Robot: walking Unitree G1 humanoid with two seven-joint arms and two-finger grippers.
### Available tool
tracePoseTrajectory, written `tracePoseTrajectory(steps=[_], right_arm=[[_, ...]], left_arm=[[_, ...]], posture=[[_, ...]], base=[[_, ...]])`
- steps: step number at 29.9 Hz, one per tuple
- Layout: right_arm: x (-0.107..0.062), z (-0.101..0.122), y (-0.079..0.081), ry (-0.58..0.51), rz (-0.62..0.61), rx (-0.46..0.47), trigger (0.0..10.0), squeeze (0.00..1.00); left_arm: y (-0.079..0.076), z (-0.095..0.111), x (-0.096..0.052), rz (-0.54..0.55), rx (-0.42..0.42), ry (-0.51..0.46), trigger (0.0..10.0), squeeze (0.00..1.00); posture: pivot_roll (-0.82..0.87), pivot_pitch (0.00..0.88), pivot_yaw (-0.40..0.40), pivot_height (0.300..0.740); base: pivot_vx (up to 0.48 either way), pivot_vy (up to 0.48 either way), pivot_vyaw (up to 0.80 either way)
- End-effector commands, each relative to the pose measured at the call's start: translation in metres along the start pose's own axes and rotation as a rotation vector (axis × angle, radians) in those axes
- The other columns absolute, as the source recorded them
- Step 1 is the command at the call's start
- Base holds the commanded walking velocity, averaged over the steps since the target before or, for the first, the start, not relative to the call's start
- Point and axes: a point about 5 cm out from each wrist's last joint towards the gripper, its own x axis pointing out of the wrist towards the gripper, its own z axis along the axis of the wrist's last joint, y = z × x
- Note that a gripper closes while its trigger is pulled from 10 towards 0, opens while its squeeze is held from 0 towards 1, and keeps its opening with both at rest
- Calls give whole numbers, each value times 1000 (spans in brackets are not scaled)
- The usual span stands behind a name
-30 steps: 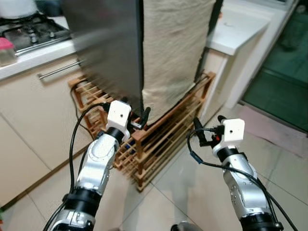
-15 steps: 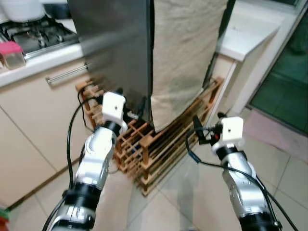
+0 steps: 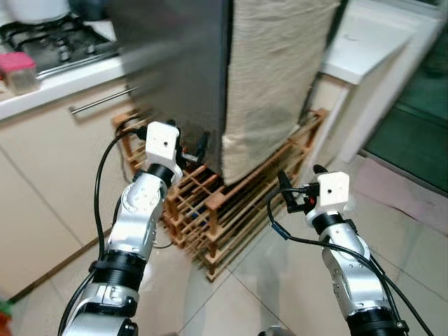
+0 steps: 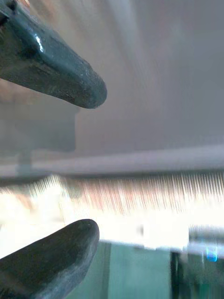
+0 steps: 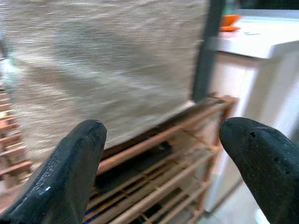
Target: Restocking fridge
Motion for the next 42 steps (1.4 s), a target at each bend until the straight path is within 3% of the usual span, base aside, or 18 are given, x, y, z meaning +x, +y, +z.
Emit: tracePoseTrajectory(steps=[1,5,9,15,19,24,28,31,34,42], right_arm=[[-1,-1,-5,3,-26,-3,10000,0],[0,-1,-6,4,-38,-4,10000,0],[0,-2,-7,13,-43,-9,10000,0],[-3,-4,-7,17,-42,-8,10000,0],[-6,-6,-7,22,-43,-8,10000,0],[-8,-9,-7,35,-38,-8,10000,0],[-7,-12,-6,46,-27,-11,10000,0],[-6,-13,-6,51,-18,-13,10000,0],[-2,-11,-4,46,-8,-15,10000,0],[-3,-11,-4,44,-6,-18,10000,0]], left_arm=[[-10,5,8,-58,21,5,10000,0],[-12,6,13,-65,22,21,10000,0],[1,10,23,42,15,57,10000,0],[5,15,22,66,-47,33,10000,0],[2,20,10,18,-77,-16,10000,0],[1,3,-19,9,-88,43,10000,0],[1,-1,-23,20,-88,60,10000,0],[1,1,-21,28,-91,57,10000,0],[2,9,-4,33,-94,40,10000,0],[4,11,16,55,-130,61,10000,0]], posture=[[-61,0,13,724],[-61,0,13,724],[-66,0,16,724],[-73,0,20,724],[-75,0,24,724],[-54,0,18,724],[-41,0,9,724],[-37,0,5,724],[-41,0,1,724],[-64,0,5,724]], base=[[0,0,-669],[0,0,-502],[0,0,0],[0,0,0],[0,0,0],[0,0,0],[0,0,0],[0,0,0],[0,0,0],[0,0,0]])
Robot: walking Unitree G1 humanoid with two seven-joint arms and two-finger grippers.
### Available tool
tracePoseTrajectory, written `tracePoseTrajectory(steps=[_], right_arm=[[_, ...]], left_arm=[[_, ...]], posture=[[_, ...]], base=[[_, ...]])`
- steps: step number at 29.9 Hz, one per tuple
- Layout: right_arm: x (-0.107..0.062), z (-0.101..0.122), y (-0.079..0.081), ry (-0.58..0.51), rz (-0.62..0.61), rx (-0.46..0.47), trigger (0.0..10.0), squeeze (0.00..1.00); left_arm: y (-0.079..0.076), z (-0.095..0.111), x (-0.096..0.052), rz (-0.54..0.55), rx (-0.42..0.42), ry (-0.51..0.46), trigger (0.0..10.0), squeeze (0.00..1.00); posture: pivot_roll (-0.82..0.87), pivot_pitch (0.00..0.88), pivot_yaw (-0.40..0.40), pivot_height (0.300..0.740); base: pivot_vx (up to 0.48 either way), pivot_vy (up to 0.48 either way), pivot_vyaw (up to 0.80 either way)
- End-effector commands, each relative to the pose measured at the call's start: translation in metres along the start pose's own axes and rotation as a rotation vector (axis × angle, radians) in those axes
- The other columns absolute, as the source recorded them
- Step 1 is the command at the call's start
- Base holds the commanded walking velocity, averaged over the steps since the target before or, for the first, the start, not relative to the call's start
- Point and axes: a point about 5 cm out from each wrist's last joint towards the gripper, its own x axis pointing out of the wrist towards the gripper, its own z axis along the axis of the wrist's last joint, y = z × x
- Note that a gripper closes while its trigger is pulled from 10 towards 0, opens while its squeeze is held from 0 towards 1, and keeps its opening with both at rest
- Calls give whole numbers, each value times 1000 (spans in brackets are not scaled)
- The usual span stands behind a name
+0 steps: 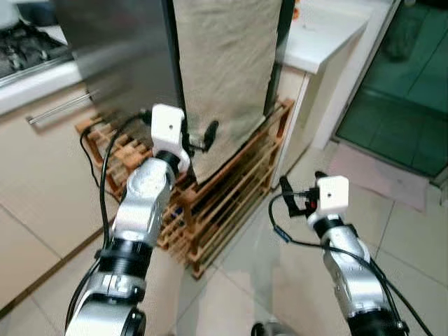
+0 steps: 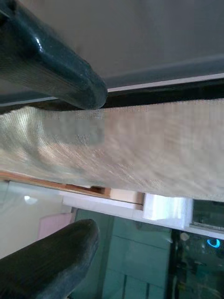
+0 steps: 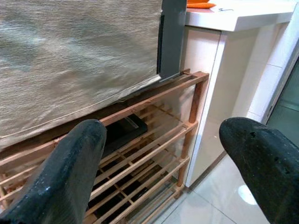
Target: Restocking fridge
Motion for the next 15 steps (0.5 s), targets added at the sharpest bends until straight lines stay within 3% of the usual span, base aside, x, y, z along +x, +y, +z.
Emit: tracePoseTrajectory(steps=[1,15], right_arm=[[-1,1,0,-4,7,-11,10000,0],[-5,-1,-2,3,-4,-12,10000,0]], left_arm=[[1,0,4,14,-1,6,10000,0],[-5,-2,19,23,-12,19,10000,0]], posture=[[-64,0,5,724],[-75,0,7,724]], base=[[0,0,0],[0,0,0]])
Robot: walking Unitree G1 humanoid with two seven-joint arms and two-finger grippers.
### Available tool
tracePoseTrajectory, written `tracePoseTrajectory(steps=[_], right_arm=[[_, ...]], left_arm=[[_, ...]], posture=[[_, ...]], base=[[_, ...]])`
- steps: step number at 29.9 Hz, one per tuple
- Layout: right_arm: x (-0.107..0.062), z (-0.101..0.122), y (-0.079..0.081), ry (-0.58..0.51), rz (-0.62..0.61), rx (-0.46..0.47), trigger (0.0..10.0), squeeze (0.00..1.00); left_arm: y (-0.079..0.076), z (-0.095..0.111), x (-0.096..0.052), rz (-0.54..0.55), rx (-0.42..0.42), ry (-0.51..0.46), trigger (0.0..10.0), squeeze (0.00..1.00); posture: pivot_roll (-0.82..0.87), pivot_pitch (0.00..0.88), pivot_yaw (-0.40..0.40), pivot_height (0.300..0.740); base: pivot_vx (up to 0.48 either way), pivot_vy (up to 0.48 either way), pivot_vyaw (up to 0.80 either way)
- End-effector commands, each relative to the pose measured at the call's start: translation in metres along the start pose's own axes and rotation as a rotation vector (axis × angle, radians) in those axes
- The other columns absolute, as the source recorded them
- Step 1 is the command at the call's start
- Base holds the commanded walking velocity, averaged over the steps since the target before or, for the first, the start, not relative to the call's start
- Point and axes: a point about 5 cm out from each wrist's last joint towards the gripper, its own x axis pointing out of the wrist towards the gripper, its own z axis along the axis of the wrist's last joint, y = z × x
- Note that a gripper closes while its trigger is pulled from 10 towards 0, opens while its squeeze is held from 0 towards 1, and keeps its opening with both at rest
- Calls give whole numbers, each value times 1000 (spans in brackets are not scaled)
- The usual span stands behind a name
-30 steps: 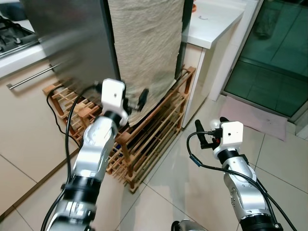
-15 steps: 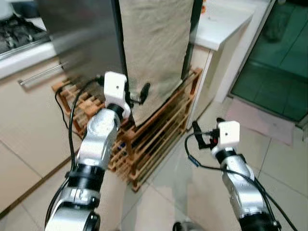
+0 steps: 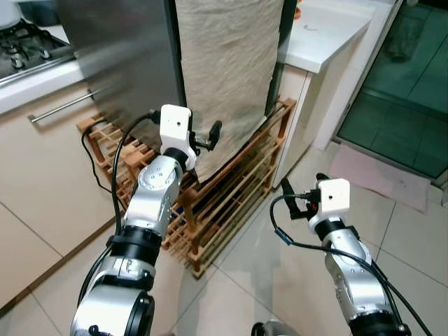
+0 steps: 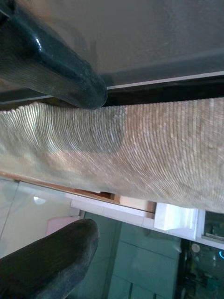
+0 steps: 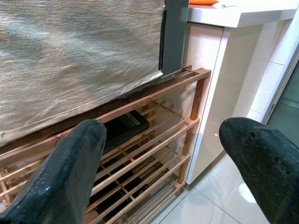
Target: Restocking fridge
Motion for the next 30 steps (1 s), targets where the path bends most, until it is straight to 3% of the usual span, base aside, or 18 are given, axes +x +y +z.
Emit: tracePoseTrajectory(steps=[1,11,16,20,25,26,30], right_arm=[[-1,2,-1,-9,2,-10,10000,0],[0,1,3,-3,9,-6,10000,0],[1,2,3,-4,12,-5,10000,0],[1,2,3,-3,13,-8,10000,0],[0,1,3,-2,14,-9,10000,0],[-1,-1,1,8,12,-9,10000,0],[-3,-4,0,24,8,-8,10000,0]], left_arm=[[0,7,6,5,0,-19,10000,0],[2,5,20,82,-14,36,10000,0],[-4,6,24,53,-35,36,10000,0],[-20,16,30,-78,-58,-19,10000,0],[-32,23,31,-178,-20,-69,10000,0],[-43,30,30,-271,-1,-113,10000,0],[-52,35,29,-351,-5,-143,10000,0]], posture=[[-74,0,7,724],[-71,0,6,724],[-74,0,4,724],[-77,0,2,724],[-80,0,3,724],[-81,0,4,724],[-81,0,5,724]], base=[[0,0,0],[0,0,0],[0,0,0],[0,0,0],[0,0,0],[0,0,0],[0,0,0]])
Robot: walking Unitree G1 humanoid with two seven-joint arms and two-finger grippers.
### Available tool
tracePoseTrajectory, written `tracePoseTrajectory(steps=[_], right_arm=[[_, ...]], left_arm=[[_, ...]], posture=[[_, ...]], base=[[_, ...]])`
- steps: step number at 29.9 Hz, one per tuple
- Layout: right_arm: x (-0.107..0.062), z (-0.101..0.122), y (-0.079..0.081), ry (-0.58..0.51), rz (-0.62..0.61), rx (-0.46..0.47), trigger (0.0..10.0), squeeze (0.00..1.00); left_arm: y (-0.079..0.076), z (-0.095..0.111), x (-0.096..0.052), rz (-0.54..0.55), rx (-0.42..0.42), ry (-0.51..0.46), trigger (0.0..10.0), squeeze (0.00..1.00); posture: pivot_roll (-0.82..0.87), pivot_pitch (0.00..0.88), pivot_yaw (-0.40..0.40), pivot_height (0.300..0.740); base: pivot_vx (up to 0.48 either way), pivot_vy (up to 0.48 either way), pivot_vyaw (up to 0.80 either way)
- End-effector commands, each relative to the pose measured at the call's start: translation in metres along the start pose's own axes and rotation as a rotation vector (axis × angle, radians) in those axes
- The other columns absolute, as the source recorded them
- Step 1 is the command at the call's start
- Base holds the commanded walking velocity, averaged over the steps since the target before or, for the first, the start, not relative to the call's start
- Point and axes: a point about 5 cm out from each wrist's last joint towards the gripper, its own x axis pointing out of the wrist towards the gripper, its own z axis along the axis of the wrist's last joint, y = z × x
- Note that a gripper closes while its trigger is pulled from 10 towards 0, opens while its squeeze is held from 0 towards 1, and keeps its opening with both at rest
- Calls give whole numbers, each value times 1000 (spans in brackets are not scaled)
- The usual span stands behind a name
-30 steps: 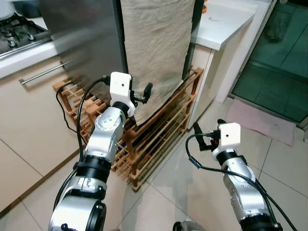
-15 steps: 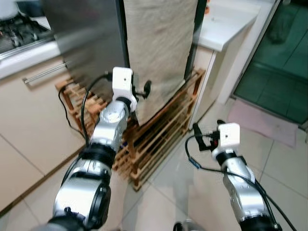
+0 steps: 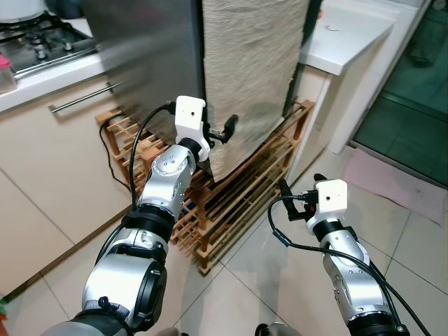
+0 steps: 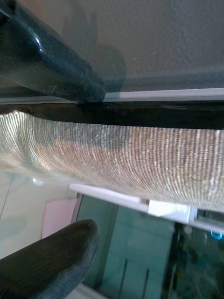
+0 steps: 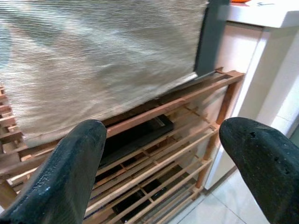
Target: Restocking fridge
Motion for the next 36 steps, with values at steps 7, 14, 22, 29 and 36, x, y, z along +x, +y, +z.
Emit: tracePoseTrajectory(steps=[7,14,22,29,36], right_arm=[[-6,-8,-5,42,-11,3,10000,0],[-6,-8,-3,47,-4,6,10000,0],[-5,-9,-4,54,4,0,10000,0],[-4,-8,-2,50,9,-1,10000,0],[-6,-9,-7,52,6,-8,10000,0]], left_arm=[[-40,28,12,-266,34,-130,10000,0],[-60,15,5,-424,22,-101,10000,0],[-63,14,2,-448,1,-102,10000,0],[-56,13,-5,-368,1,-110,10000,0],[-21,15,-29,-200,-60,-145,10000,0]], posture=[[-89,0,13,724],[-88,0,8,724],[-83,0,2,724],[-82,0,2,724],[-71,0,-5,724]], base=[[0,0,0],[0,0,0],[0,0,0],[0,0,0],[0,0,0]])
